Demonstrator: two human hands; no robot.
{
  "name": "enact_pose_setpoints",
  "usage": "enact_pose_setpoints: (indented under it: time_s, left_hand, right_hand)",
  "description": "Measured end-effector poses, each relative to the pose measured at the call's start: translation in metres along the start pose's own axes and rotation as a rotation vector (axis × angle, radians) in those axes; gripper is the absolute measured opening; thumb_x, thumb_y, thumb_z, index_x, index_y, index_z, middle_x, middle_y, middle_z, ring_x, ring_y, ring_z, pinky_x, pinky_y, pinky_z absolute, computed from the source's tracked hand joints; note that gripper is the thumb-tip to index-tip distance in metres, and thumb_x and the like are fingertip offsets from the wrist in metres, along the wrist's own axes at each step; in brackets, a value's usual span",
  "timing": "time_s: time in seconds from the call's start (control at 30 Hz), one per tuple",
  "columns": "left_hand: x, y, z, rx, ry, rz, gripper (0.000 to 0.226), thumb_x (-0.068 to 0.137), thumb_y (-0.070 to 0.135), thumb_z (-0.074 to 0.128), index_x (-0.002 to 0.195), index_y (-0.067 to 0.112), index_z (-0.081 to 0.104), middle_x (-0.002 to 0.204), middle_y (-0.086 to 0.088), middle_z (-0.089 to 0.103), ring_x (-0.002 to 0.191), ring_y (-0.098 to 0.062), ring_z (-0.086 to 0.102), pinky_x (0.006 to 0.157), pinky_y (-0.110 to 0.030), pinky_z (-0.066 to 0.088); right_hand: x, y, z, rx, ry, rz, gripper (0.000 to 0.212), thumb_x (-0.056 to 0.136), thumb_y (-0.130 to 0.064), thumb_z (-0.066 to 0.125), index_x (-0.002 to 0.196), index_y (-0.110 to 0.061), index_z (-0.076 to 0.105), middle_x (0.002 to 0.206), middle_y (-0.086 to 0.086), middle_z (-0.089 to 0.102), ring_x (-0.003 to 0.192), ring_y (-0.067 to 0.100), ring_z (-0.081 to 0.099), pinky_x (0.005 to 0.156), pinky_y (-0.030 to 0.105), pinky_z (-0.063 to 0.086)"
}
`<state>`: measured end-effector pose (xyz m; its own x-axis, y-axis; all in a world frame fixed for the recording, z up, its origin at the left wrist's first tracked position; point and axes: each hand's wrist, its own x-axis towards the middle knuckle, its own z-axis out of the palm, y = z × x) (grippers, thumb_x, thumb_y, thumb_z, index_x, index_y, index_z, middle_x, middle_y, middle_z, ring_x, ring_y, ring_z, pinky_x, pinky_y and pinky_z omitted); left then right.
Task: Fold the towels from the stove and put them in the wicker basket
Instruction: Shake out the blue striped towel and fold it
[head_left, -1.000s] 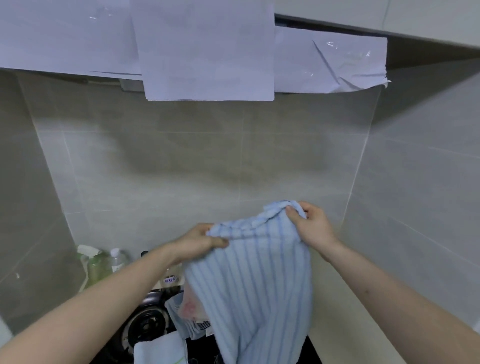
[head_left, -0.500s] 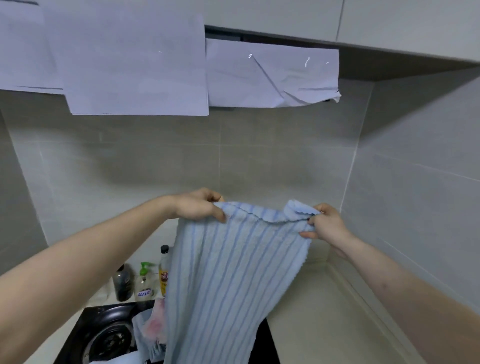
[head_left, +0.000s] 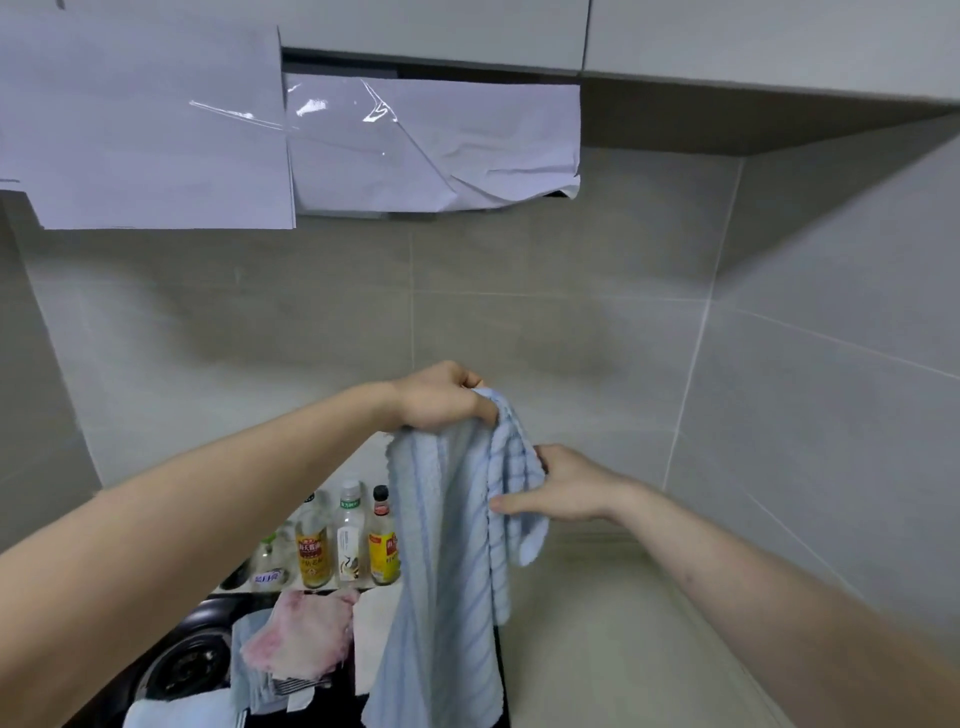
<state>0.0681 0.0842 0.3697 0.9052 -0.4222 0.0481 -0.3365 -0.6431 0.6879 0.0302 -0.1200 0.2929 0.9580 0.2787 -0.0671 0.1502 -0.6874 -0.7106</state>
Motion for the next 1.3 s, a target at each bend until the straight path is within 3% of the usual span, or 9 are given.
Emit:
enact_pose_setpoints:
  time_s: [0.13, 0.27, 0.47, 0.57, 0.67, 0.9, 1.1, 1.2, 1.3]
  left_hand:
    - [0.001, 0.001, 0.000, 0.018, 0.048, -0.062, 0.024, 0.081, 0.037, 0.076, 0.085, 0.013, 0.073, 0.082, -0.002, 0.074, 0.073, -0.019, 0.069, 0.069, -0.031, 0.054]
    - [0.008, -0.008, -0.008, 0.281, -0.004, -0.114, 0.032, 0.083, 0.039, 0.076, 0.085, 0.009, 0.065, 0.076, -0.001, 0.056, 0.069, -0.016, 0.051, 0.058, -0.027, 0.038]
    - [0.023, -0.024, -0.016, 0.394, -0.079, -0.214, 0.043, 0.087, 0.050, 0.076, 0.071, 0.016, 0.055, 0.069, 0.002, 0.050, 0.064, -0.016, 0.049, 0.059, -0.028, 0.037]
    - [0.035, -0.011, -0.028, 0.332, 0.108, -0.123, 0.044, 0.089, 0.050, 0.075, 0.065, 0.020, 0.053, 0.060, 0.005, 0.045, 0.058, -0.015, 0.044, 0.053, -0.029, 0.032]
    - [0.045, 0.009, -0.046, 0.296, 0.313, -0.035, 0.036, 0.090, 0.046, 0.075, 0.070, 0.021, 0.057, 0.063, 0.004, 0.050, 0.061, -0.017, 0.047, 0.055, -0.028, 0.036]
    - [0.045, 0.035, -0.061, 0.357, 0.468, 0.146, 0.032, 0.093, 0.034, 0.073, 0.074, 0.013, 0.058, 0.069, -0.001, 0.053, 0.064, -0.020, 0.046, 0.058, -0.029, 0.037]
    - [-0.005, 0.015, -0.007, 0.327, 0.135, 0.263, 0.007, 0.091, 0.030, 0.076, 0.092, 0.023, 0.073, 0.084, 0.003, 0.072, 0.081, -0.020, 0.067, 0.074, -0.037, 0.054]
    - [-0.035, -0.005, 0.029, 0.297, -0.134, 0.136, 0.026, 0.087, 0.044, 0.077, 0.082, 0.019, 0.070, 0.073, -0.003, 0.063, 0.064, -0.020, 0.056, 0.063, -0.033, 0.047]
    - [-0.070, -0.023, 0.066, 0.303, -0.399, -0.043, 0.053, 0.084, 0.066, 0.071, 0.079, 0.014, 0.063, 0.064, 0.005, 0.049, 0.057, -0.011, 0.046, 0.060, -0.028, 0.041]
  right_hand:
    - [0.006, 0.017, -0.007, -0.032, 0.078, -0.004, 0.012, 0.085, -0.026, 0.065, 0.082, -0.015, 0.067, 0.083, 0.003, 0.072, 0.077, 0.020, 0.069, 0.071, 0.041, 0.060]
    - [0.010, 0.032, -0.032, -0.008, 0.135, 0.068, 0.020, 0.097, -0.012, 0.050, 0.078, -0.015, 0.058, 0.073, 0.007, 0.058, 0.062, 0.022, 0.060, 0.047, 0.032, 0.056]
    - [0.024, 0.044, -0.074, -0.072, 0.273, 0.140, 0.030, 0.091, 0.004, 0.045, 0.067, -0.014, 0.050, 0.072, 0.012, 0.051, 0.058, 0.030, 0.063, 0.033, 0.026, 0.048]
    - [0.030, 0.037, -0.104, -0.074, 0.458, 0.088, 0.031, 0.083, 0.010, 0.048, 0.066, -0.014, 0.054, 0.074, 0.007, 0.059, 0.076, 0.024, 0.066, 0.048, 0.029, 0.053]
    - [0.031, 0.016, -0.137, -0.140, 0.661, -0.034, 0.029, 0.079, 0.009, 0.047, 0.073, -0.017, 0.058, 0.080, 0.006, 0.063, 0.083, 0.019, 0.060, 0.070, 0.025, 0.041]
    - [0.007, 0.002, -0.169, -0.225, 0.754, -0.201, 0.024, 0.074, 0.004, 0.046, 0.068, -0.019, 0.051, 0.067, 0.002, 0.057, 0.075, 0.026, 0.056, 0.065, 0.028, 0.035]
    - [-0.032, 0.060, -0.122, -0.297, 0.576, -0.203, 0.014, 0.083, -0.018, 0.052, 0.081, -0.017, 0.065, 0.077, 0.003, 0.069, 0.077, 0.022, 0.063, 0.071, 0.037, 0.050]
    - [-0.053, 0.094, -0.082, -0.311, 0.319, -0.167, 0.018, 0.084, -0.019, 0.055, 0.071, -0.007, 0.053, 0.068, 0.012, 0.060, 0.067, 0.025, 0.058, 0.066, 0.041, 0.049]
    - [-0.074, 0.126, -0.036, -0.325, 0.031, -0.093, 0.013, 0.078, -0.017, 0.055, 0.065, -0.015, 0.054, 0.061, -0.003, 0.054, 0.061, 0.007, 0.050, 0.059, 0.033, 0.044]
